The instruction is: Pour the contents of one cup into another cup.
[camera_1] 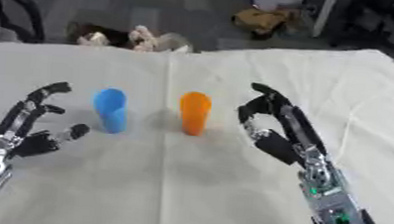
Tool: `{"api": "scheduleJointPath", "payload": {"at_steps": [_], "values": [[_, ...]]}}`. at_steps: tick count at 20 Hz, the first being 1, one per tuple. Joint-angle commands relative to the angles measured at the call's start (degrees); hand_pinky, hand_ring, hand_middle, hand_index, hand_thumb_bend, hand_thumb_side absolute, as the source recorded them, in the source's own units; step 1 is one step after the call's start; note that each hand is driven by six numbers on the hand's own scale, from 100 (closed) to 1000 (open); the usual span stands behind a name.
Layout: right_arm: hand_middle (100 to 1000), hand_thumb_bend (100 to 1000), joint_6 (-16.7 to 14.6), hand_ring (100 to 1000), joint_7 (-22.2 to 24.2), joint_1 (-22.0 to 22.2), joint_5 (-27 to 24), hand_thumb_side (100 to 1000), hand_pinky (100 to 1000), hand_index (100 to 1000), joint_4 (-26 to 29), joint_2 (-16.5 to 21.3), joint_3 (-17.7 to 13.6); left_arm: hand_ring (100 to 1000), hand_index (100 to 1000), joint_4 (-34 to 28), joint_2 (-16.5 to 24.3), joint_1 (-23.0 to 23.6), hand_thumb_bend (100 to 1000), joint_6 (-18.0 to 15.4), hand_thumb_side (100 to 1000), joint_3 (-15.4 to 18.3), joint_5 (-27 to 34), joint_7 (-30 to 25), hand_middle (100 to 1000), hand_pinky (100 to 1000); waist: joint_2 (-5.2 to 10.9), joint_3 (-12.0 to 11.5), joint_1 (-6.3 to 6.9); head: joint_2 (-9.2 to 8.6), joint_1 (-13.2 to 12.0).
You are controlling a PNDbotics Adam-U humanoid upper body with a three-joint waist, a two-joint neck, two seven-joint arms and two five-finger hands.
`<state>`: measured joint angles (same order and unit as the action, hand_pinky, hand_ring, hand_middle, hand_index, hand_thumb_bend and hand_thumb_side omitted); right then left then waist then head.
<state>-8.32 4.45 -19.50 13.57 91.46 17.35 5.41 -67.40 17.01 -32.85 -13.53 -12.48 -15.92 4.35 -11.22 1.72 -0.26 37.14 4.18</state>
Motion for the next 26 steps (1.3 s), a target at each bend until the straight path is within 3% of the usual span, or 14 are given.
{"api": "scheduleJointPath", "payload": {"at_steps": [1, 26], "values": [[636, 226, -0.09, 689, 0.14, -0.87, -0.44, 633, 808, 936, 1.04, 0.43, 0.01, 1000, 921, 1.80, 0.21, -1.98, 741, -1.05, 515, -0.13, -1.05, 0.02, 822, 720, 0.64, 0.27, -0.07, -0.48, -0.21], [636, 217, -0.52, 688, 1.17, -1.79, -0.79, 646, 808, 937, 1.14, 0.16, 0.86, 1000, 923, 6.66, -0.04, -8.16, 745, -3.55, 542, -0.97, -2.96, -2.61, 800, 714, -1.45, 3.73, -0.15, -0.97, -1.18]]}}
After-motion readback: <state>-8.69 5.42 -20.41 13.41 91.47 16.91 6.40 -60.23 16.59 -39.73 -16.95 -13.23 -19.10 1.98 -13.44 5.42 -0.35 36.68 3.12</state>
